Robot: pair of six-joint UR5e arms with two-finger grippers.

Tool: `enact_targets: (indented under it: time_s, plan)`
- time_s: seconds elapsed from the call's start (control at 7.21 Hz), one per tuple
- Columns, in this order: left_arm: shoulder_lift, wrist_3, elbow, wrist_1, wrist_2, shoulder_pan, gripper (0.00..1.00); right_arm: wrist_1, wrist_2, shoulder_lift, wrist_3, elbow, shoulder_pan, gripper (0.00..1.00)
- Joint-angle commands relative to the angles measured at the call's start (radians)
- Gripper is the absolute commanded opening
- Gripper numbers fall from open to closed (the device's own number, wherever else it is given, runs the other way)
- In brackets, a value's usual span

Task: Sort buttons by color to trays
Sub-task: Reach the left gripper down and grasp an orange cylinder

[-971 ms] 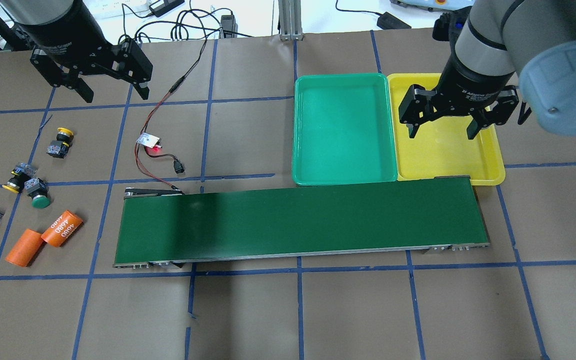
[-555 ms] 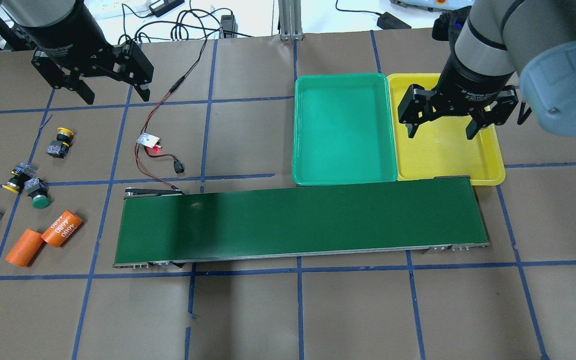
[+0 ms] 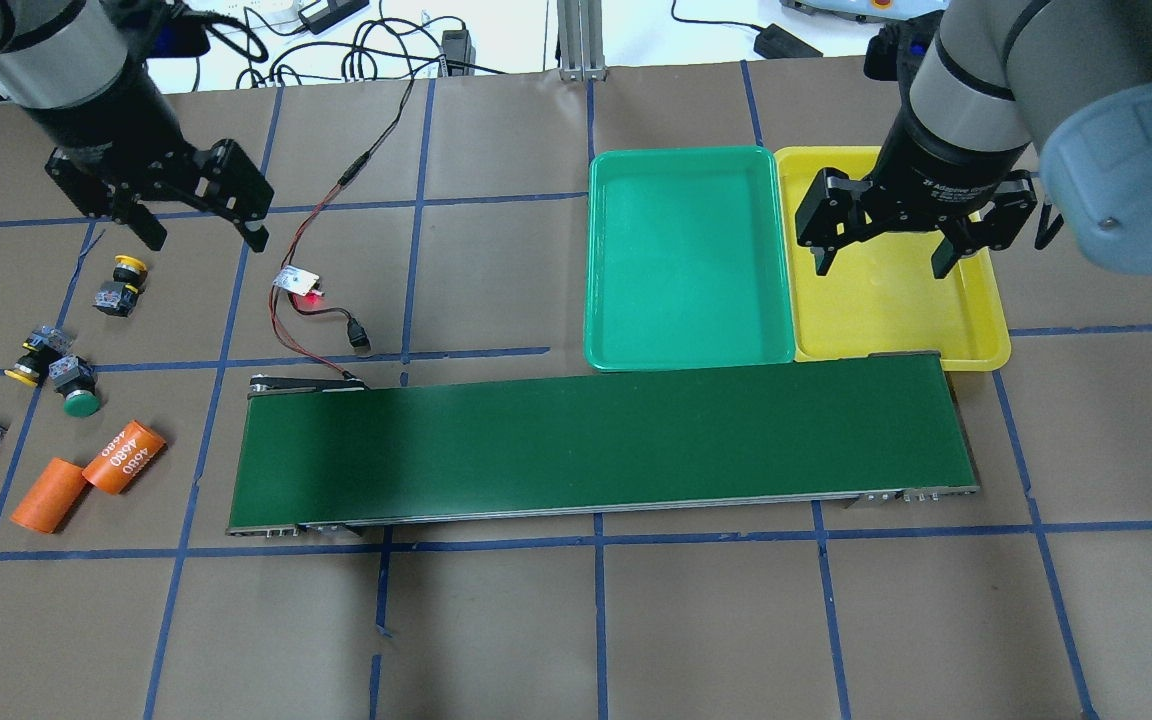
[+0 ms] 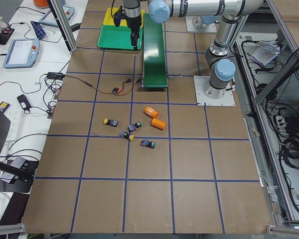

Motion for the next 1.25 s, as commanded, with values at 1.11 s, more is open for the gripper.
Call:
enact_targets:
  time_s: [1.11]
  plan:
    - [-0.143, 0.933, -0.605, 0.754, 0.009, 0.45, 1.0, 0.002, -0.006, 0.004, 0.0, 0.002, 0.005, 1.0]
